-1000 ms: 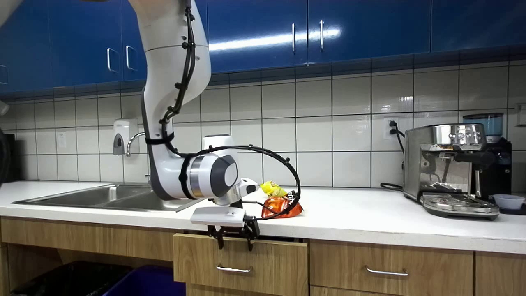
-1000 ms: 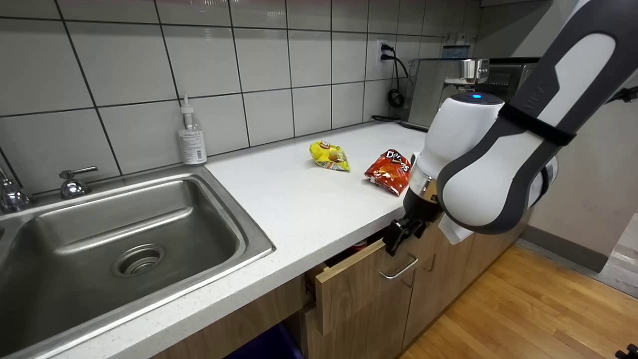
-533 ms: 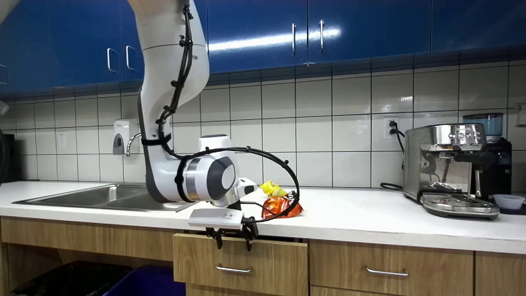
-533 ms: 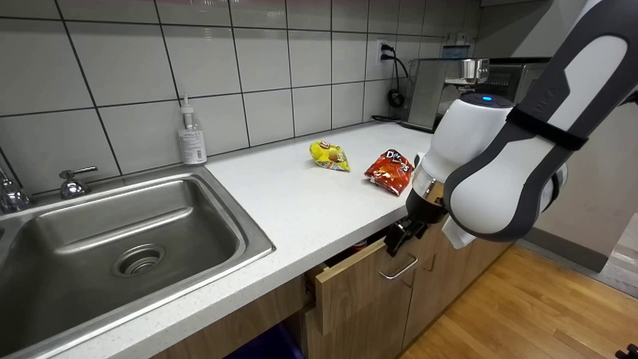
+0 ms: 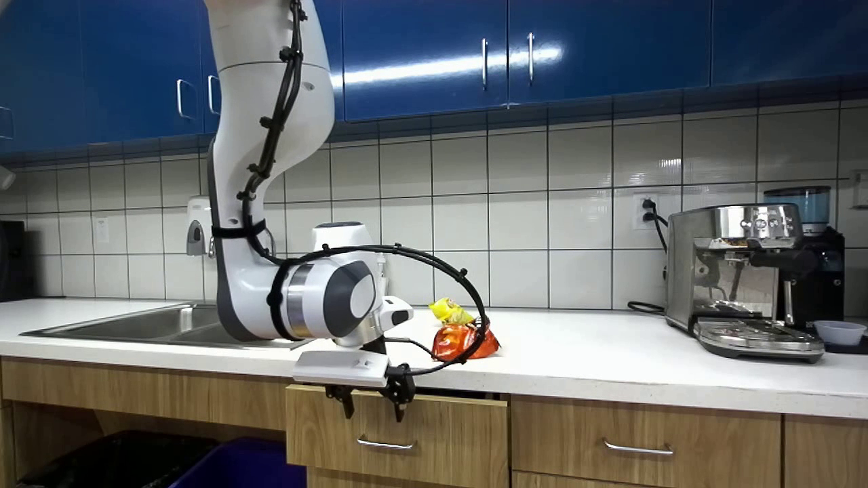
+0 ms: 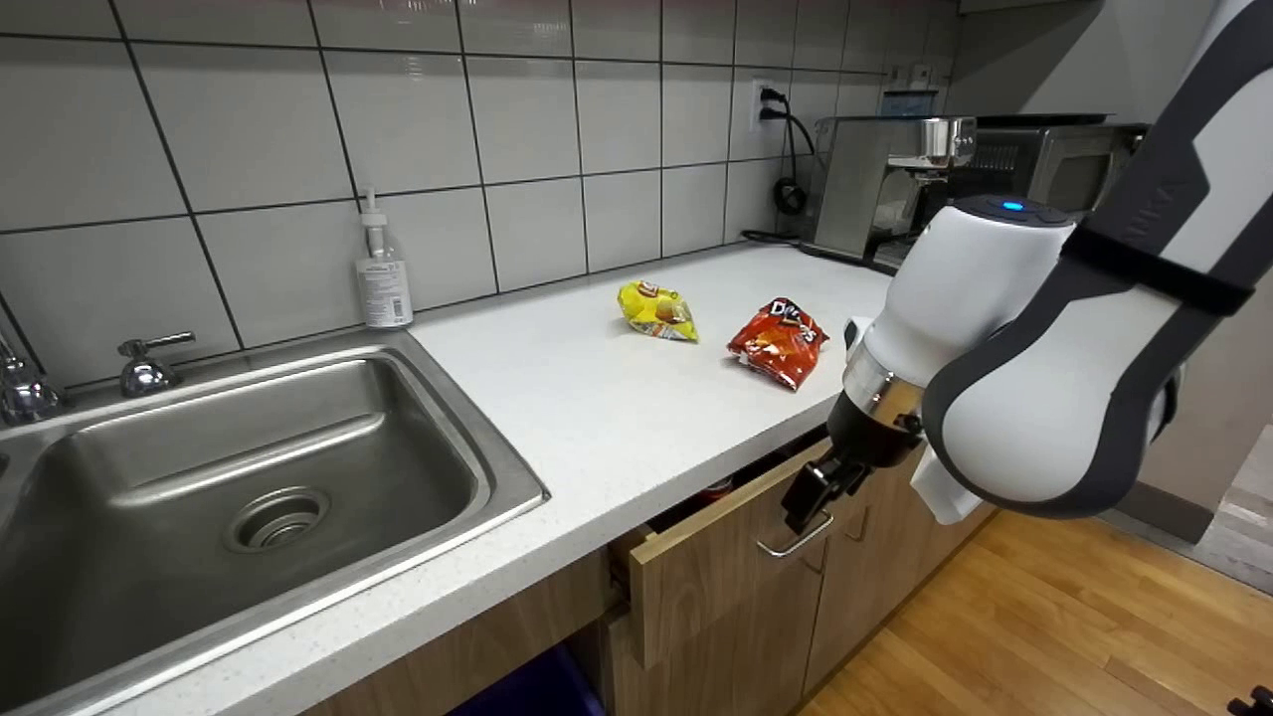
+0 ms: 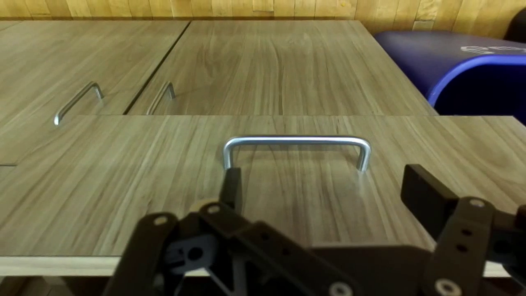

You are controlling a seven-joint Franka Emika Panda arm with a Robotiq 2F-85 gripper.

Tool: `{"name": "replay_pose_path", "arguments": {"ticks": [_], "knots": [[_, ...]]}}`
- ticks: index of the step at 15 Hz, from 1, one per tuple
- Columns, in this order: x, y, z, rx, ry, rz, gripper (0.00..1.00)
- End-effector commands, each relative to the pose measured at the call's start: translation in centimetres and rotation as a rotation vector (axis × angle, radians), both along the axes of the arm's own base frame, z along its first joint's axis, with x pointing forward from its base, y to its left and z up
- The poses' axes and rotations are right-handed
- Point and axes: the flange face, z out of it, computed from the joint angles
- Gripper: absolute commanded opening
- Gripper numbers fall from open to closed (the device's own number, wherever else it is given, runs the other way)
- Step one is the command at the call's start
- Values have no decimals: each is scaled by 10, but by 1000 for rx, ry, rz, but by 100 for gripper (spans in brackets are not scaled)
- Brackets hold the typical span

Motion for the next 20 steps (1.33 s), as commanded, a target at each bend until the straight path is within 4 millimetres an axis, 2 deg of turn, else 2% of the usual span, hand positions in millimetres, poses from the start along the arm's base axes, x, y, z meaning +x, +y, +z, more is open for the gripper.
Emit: {"name": "replay_pose_path", "arguments": {"ticks": [1,10,20], "knots": [[-18,7,15,7,2,3,100],[-37,25,40,17,22,26,100],[-52,39,78,28,32,35,100]]}}
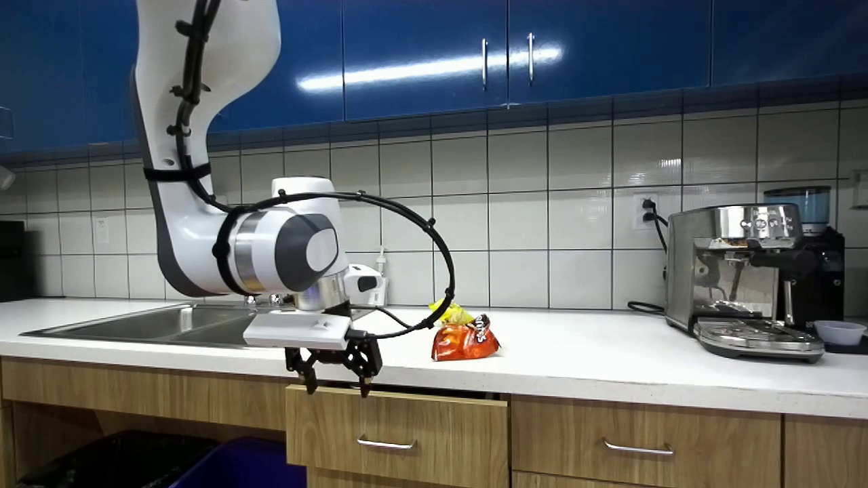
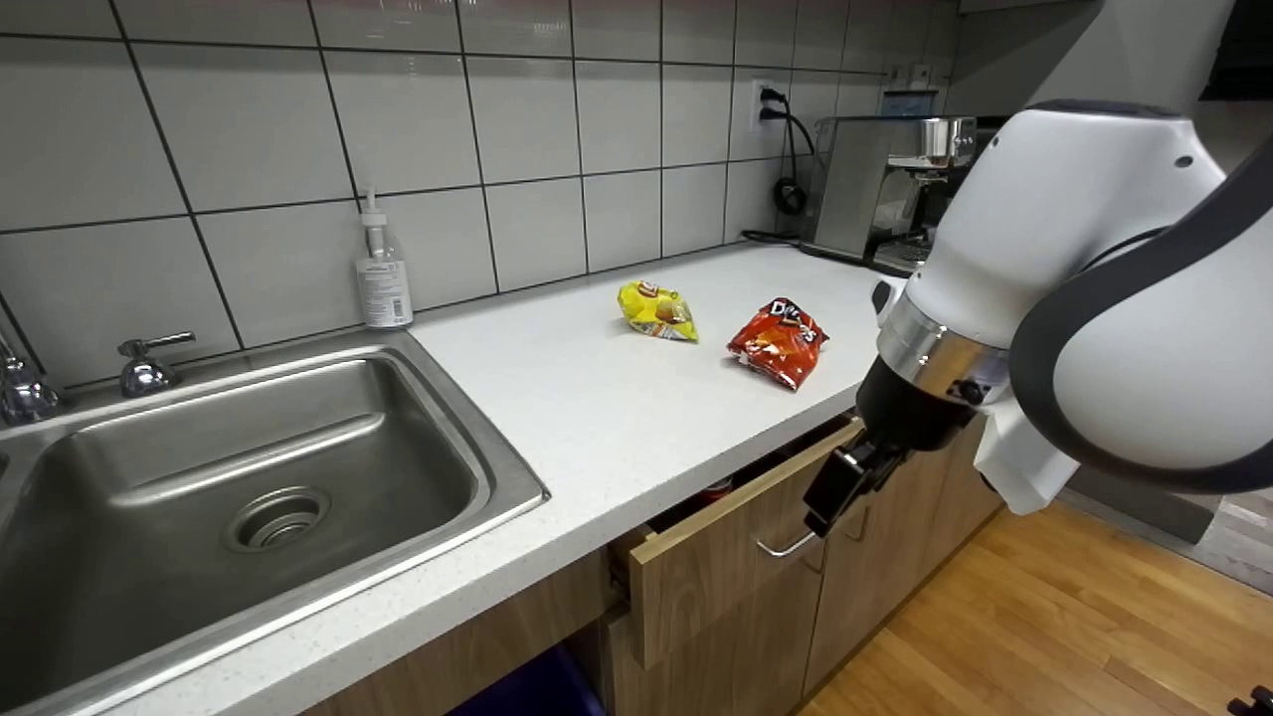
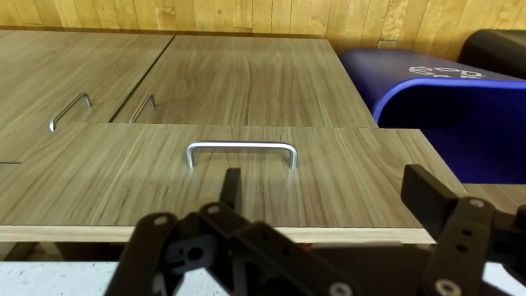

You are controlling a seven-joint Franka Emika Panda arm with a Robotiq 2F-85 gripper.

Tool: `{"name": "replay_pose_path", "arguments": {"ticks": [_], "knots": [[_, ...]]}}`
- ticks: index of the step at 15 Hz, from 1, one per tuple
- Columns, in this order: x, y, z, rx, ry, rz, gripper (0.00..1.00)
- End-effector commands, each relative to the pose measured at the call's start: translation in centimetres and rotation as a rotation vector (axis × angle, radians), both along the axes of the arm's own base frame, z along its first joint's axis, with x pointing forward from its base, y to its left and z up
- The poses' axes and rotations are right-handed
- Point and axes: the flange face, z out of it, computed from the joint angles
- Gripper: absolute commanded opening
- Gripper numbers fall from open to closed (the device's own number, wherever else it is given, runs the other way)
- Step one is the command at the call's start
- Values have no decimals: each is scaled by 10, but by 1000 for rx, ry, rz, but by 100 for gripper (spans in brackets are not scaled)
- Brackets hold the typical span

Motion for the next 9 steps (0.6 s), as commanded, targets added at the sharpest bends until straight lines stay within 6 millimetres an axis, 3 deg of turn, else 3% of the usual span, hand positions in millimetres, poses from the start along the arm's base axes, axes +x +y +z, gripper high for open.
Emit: {"name": "replay_pose_path", "arguments": {"ticks": [1,9], "knots": [[-10,3,23,9,12,-6,100],[-5,0,55,63,11,-13,100]]}}
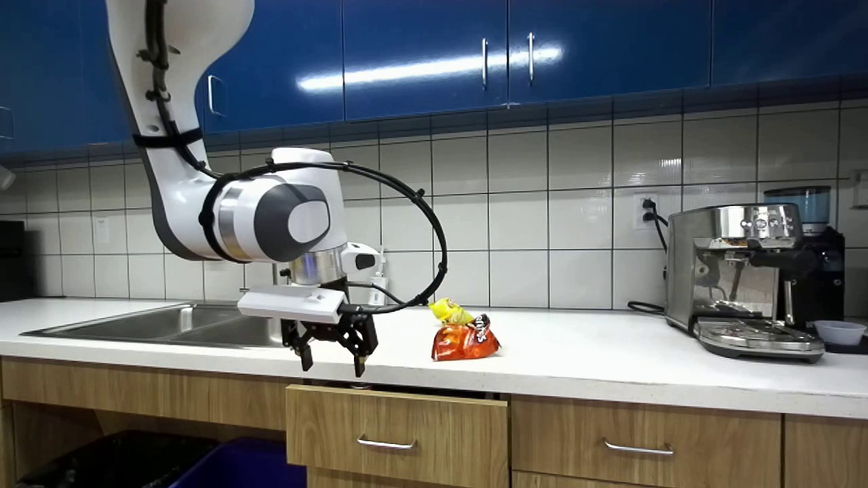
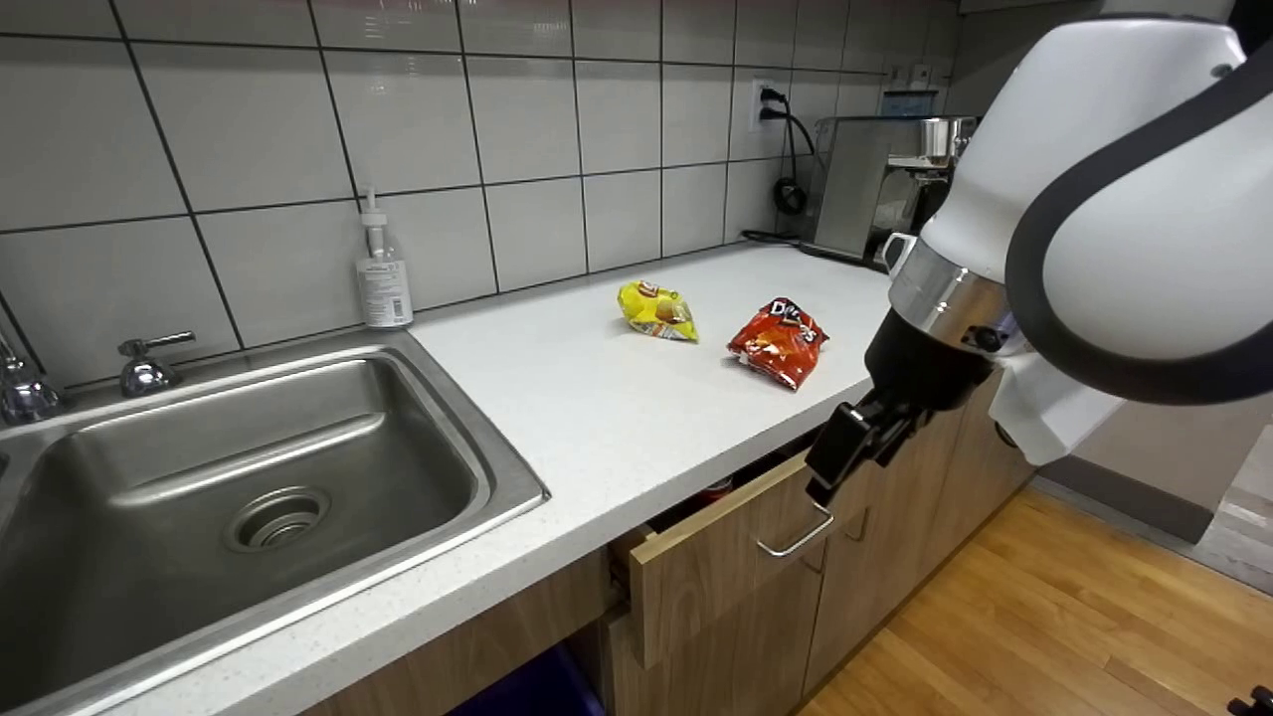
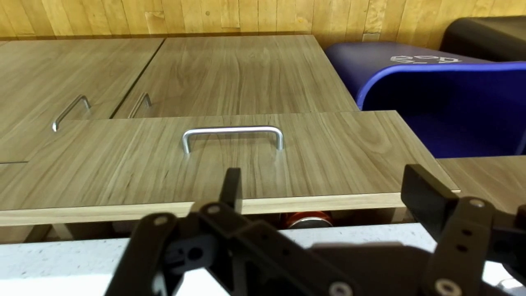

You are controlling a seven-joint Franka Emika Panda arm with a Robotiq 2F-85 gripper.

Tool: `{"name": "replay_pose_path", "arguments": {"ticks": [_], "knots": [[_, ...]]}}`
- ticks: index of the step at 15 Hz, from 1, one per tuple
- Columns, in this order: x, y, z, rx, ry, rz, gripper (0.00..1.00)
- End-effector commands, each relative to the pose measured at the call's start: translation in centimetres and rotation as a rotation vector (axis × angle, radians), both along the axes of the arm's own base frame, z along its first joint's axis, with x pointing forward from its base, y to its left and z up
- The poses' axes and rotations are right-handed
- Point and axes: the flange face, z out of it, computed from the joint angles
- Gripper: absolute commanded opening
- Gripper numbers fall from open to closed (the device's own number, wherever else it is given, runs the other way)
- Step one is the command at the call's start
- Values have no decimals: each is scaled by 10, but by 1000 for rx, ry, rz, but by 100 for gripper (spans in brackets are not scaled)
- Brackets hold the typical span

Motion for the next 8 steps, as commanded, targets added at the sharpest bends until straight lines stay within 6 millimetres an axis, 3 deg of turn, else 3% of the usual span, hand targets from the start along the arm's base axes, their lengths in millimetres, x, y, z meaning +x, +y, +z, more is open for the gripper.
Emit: {"name": "replay_pose_path", "arguments": {"ticks": [1,8], "knots": [[-3,-4,22,31,8,23,100],[-2,-19,34,68,48,29,100]]}}
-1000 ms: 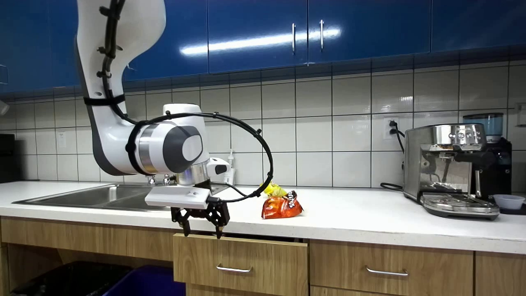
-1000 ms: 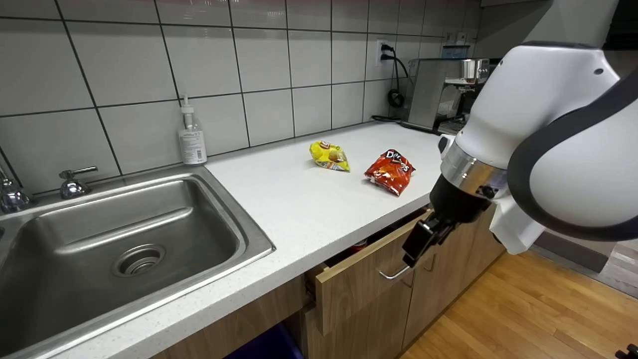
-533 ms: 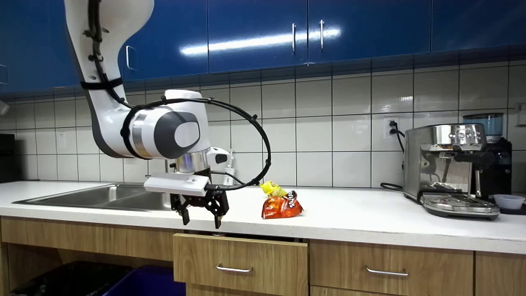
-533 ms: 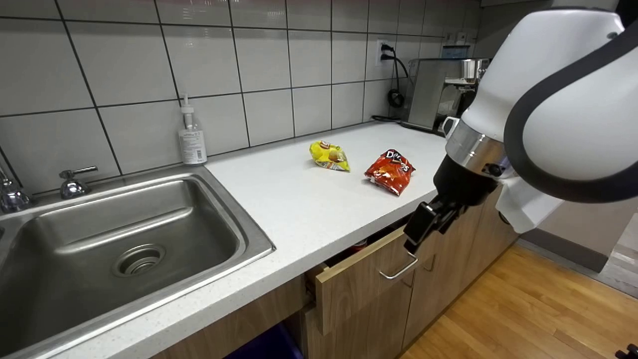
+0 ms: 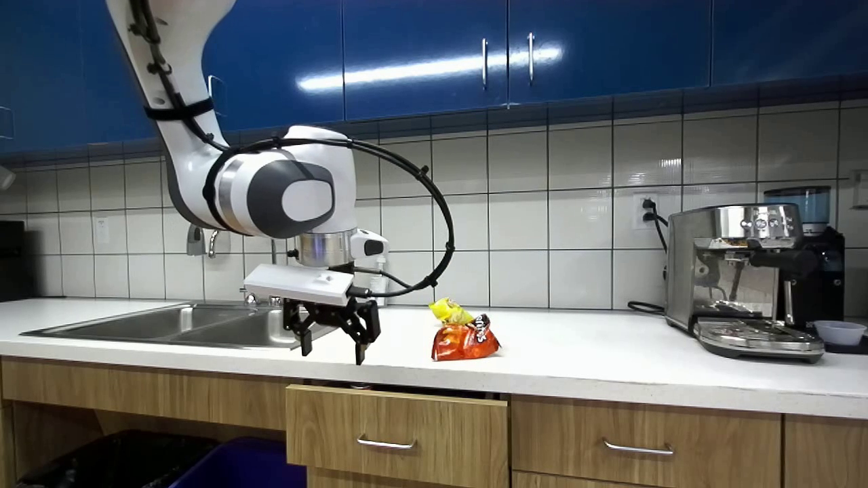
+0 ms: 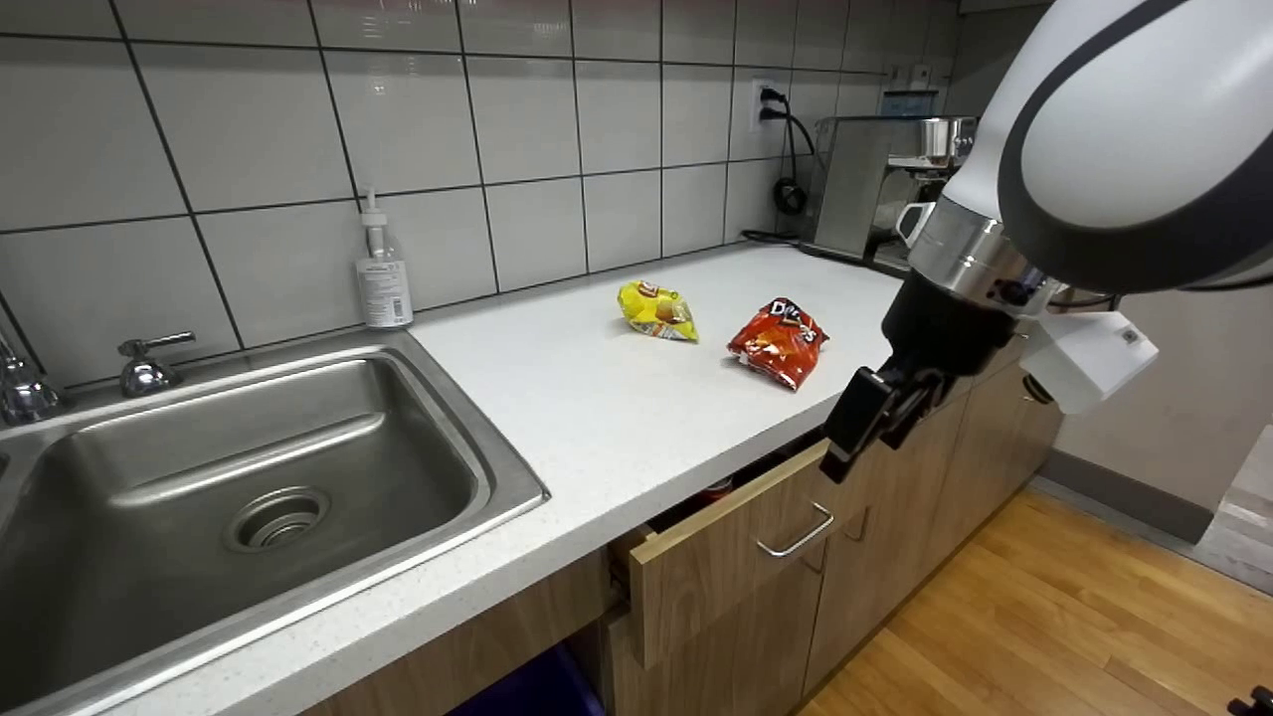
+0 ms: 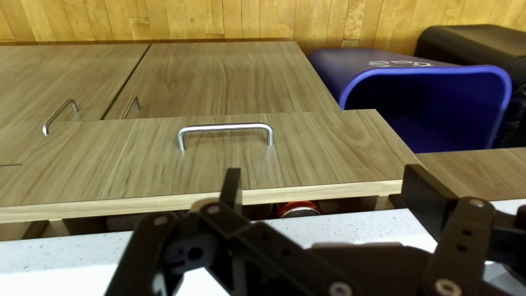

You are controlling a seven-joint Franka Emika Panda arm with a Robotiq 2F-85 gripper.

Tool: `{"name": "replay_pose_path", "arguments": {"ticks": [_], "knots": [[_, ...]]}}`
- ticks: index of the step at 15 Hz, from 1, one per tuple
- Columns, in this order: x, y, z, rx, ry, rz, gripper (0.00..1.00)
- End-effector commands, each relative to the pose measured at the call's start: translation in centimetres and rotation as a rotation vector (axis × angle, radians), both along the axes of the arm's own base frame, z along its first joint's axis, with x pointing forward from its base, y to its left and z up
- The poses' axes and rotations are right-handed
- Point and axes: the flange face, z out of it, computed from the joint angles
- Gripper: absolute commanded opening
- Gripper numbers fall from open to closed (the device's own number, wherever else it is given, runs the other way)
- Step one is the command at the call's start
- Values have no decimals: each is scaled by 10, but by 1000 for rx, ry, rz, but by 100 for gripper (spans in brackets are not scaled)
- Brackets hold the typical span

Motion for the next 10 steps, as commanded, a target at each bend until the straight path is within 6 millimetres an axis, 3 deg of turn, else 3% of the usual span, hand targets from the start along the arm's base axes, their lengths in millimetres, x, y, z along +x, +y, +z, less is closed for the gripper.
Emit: {"name": "replay_pose_path", "arguments": {"ticks": [1,7,10], "knots": [[0,-9,10,13,31,0,100],[7,-21,5,-32,32,-68,100],[12,-19,3,-57,35,-99,100]]}}
